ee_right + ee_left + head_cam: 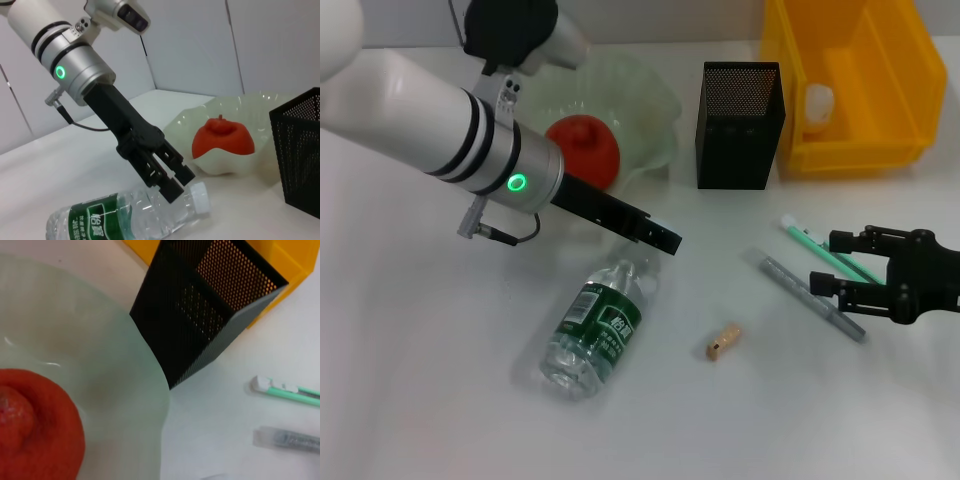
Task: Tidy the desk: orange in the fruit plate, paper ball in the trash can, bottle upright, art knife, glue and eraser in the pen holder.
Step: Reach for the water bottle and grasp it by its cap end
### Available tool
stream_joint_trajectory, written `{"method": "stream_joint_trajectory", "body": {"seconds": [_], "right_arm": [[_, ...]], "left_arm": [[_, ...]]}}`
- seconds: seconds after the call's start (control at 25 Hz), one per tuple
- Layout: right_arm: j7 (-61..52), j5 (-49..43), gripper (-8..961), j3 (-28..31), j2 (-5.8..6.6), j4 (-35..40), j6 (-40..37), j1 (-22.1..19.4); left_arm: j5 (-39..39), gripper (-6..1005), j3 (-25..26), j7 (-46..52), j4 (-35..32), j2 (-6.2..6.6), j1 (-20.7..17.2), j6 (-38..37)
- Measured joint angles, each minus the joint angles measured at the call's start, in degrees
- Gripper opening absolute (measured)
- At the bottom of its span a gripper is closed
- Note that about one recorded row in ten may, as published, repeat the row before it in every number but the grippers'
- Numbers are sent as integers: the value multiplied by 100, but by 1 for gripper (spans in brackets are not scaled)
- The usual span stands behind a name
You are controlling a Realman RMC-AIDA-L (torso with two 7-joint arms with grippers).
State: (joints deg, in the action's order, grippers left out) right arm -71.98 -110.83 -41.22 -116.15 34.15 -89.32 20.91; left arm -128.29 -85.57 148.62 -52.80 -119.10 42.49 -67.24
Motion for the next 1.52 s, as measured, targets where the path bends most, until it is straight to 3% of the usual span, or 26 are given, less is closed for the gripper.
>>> {"method": "stream_joint_trajectory", "body": {"seconds": [0.36,1.16,1.36,1.52], "right_arm": [[3,7,711,-24,0,-12,0,85],[132,44,710,1,-13,-164,-19,115],[138,44,711,0,-13,-169,-3,115],[140,44,711,0,-13,-173,-1,115]], "left_arm": [[26,788,-453,4,145,-4,85,383],[63,770,-878,103,357,-8,261,758],[50,501,-1150,31,305,-8,261,758],[57,460,-1177,11,294,-8,260,758]]}}
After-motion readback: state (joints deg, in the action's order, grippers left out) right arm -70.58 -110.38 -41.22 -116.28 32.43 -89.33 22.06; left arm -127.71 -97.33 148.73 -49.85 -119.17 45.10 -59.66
